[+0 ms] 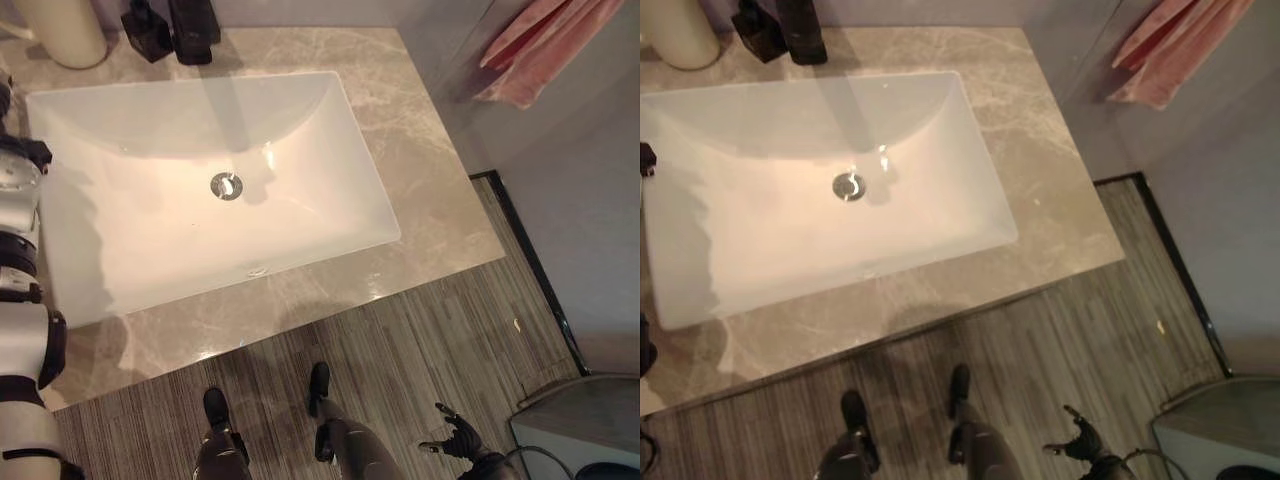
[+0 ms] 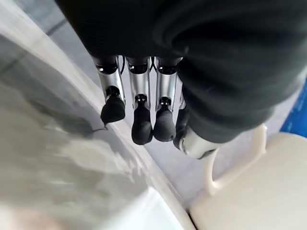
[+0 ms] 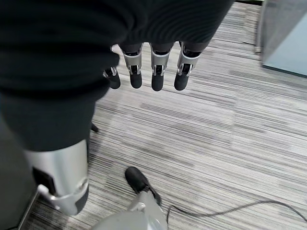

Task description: Put brush and paste in cup on sink, flatten towel.

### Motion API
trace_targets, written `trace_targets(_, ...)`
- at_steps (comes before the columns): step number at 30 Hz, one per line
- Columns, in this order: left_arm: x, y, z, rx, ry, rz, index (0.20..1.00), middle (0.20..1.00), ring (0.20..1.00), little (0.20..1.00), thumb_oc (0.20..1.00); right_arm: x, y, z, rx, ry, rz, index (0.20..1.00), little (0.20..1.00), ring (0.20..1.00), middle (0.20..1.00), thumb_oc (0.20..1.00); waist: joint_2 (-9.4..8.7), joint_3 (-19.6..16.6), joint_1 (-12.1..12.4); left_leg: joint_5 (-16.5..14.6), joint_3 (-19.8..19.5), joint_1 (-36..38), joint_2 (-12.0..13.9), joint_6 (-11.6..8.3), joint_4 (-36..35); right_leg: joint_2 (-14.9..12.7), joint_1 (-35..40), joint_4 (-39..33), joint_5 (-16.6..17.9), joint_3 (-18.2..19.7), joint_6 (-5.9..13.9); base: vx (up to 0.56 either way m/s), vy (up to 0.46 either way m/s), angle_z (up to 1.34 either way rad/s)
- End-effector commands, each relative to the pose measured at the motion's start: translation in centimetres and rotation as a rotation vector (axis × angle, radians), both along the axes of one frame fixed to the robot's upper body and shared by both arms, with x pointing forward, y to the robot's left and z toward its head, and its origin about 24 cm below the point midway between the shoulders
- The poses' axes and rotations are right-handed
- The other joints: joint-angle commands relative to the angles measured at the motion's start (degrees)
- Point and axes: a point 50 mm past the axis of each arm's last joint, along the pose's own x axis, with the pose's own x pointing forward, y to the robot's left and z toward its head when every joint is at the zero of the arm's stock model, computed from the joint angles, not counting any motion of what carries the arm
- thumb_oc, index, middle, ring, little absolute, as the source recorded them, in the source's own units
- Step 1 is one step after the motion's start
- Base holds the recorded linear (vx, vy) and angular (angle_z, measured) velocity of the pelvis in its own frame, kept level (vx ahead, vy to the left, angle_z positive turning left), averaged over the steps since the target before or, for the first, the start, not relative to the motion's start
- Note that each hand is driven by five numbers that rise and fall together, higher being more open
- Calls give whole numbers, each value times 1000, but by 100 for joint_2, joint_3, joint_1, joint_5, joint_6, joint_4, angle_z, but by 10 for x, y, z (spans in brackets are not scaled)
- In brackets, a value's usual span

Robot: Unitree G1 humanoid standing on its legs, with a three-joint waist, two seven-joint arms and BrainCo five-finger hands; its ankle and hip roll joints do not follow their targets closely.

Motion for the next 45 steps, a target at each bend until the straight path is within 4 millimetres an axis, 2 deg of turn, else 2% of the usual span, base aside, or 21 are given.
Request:
trace_targets(1,-22,27,-25,-34,1,111,200,200,200,200,200,-7,-17,0,-57,24,-49,1000,1000,1000,1000,1000,6,75,341,497,-319,335,-142,143,-365,-393,388,428,162,-7,643,2,-37,22)
trace_targets(5,-53,16,-71,-69,-129,2,200,200,200,200,200,-20,-16,-9,-64,76,-116,1000,1000,1000,1000,1000,198,-59,545,618,-420,835,-141,115,-676,-308,702,721,-243,-112,485,27,-47,19)
trace_targets(6,-76,14,-101,-103,-148,0,200,200,200,200,200,-22,-16,-11,-67,84,-142,1000,1000,1000,1000,1000,259,-133,626,613,-389,1005,-133,114,-702,-265,807,785,-370,-118,438,25,-74,14)
trace_targets(8,-105,10,-134,-151,-155,32,200,200,200,200,200,-25,-18,-14,-79,102,-169,1000,1000,1000,1000,1000,339,-219,691,627,-357,1187,-107,118,-725,-222,941,865,-474,-142,383,25,-69,2)
trace_targets(16,-163,7,-184,-205,-93,140,200,200,200,200,200,-43,-27,-18,-117,173,-182,1000,1000,1000,1000,1000,568,-407,884,694,-415,1546,-24,74,-800,-64,1333,946,-781,-257,247,26,-70,10)
trace_targets(21,-199,8,-235,-358,40,225,200,200,200,200,200,-50,-36,-17,-143,190,-217,1000,1000,1000,1000,1000,770,-447,1074,1191,-676,1509,110,-135,-879,158,1663,760,-941,-496,71,-37,-97,36)
trace_targets(22,-198,8,-235,-359,40,224,200,200,200,200,200,-50,-36,-17,-143,190,-217,1000,1000,1000,1000,1000,775,-453,1067,1213,-685,1486,110,-131,-879,162,1653,744,-915,-506,66,-19,-78,28)
trace_targets(24,-227,4,-280,-544,124,322,200,200,200,200,200,-47,-40,-15,-152,176,-234,1000,1000,1000,1000,1000,789,-501,1145,1250,-734,1493,108,-153,-830,214,1831,482,-893,-523,41,1,-74,20)
trace_targets(26,-235,2,-290,-592,139,348,200,200,200,200,200,-44,-41,-13,-151,164,-237,1000,1000,1000,1000,1000,799,-517,1156,1254,-762,1472,84,-134,-795,207,1841,423,-846,-504,39,-11,-5,6)
trace_targets(27,-251,-9,-322,-739,202,404,200,200,200,200,200,-37,-43,-10,-150,134,-249,1000,1000,1000,1000,1000,802,-457,1231,1195,-1085,1477,-97,-127,-656,178,1909,310,-786,-379,49,-52,20,-3)
trace_targets(30,-279,-38,-376,-1053,311,473,200,200,200,200,200,-22,-48,-5,-156,95,-258,1000,1000,1000,1000,1000,772,-395,1212,726,-1671,1349,-660,51,-192,97,1795,229,-603,-98,58,-104,40,-31)
trace_targets(31,-300,-67,-406,-1143,595,415,200,200,200,200,200,-20,-53,-3,-163,102,-251,1000,1000,1000,1000,1000,779,-422,1164,315,-1734,1427,-992,220,56,55,1719,225,-495,133,82,-90,137,-59)
trace_targets(32,-310,-87,-421,-1198,760,366,235,235,235,235,235,-19,-54,-3,-166,116,-245,1000,1000,1000,1000,1000,845,-426,1091,177,-1675,1506,-1090,281,58,52,1652,258,-455,258,98,-60,188,-76)
trace_targets(33,-317,-97,-428,-1199,900,311,520,520,520,520,520,-16,-54,-3,-168,126,-230,1000,1000,1000,1000,1000,909,-440,1022,57,-1614,1634,-1117,342,-54,70,1616,263,-437,379,120,-36,191,-84)
trace_targets(35,-318,-118,-438,-1167,1138,159,1000,1000,1000,1000,1000,-12,-53,-4,-164,131,-220,1000,1000,1000,1000,1000,974,-505,867,20,-1528,1769,-1193,441,-218,58,1499,333,-345,598,160,-20,236,-67)
trace_targets(36,-315,-141,-445,-1047,1389,-37,1000,1000,1000,1000,1000,-12,-47,-7,-146,146,-221,1000,1000,1000,1000,1000,1012,-556,698,-47,-1311,1940,-1189,531,-409,40,1409,392,-272,826,216,-15,273,-50)
trace_targets(37,-310,-145,-445,-969,1443,-95,1000,1000,1000,1000,1000,-13,-45,-8,-139,152,-221,1000,1000,1000,1000,1000,1016,-599,640,-52,-1234,1980,-1194,572,-492,26,1356,397,-235,909,238,-6,194,-73)
trace_targets(42,-310,-145,-445,-968,1443,-95,1000,1000,1000,1000,1000,-13,-45,-8,-139,153,-221,1000,1000,1000,1000,1000,1017,-593,654,-53,-1221,1994,-1192,572,-499,30,1361,399,-236,922,238,-21,52,-50)
trace_targets(43,-272,-170,-444,-608,1608,-430,1000,1000,1000,1000,1000,-12,-29,-15,-112,164,-206,1000,1000,1000,1000,1000,960,-553,322,-78,-848,2184,-1260,695,-834,0,1031,532,128,1375,465,-199,283,-2)
trace_targets(44,-248,-179,-441,-467,1608,-535,1000,1000,1000,1000,1000,-17,-22,-20,-94,186,-239,1000,1000,1000,1000,1000,915,-488,218,-59,-622,2230,-1275,730,-989,-20,839,489,345,1629,617,-242,289,-50)
trace_targets(45,-241,-178,-439,-431,1598,-553,1000,1000,1000,1000,1000,-19,-19,-22,-88,198,-241,1000,1000,1000,1000,1000,884,-471,220,-34,-533,2205,-1285,740,-1034,-27,750,465,438,1705,649,-169,100,-127)
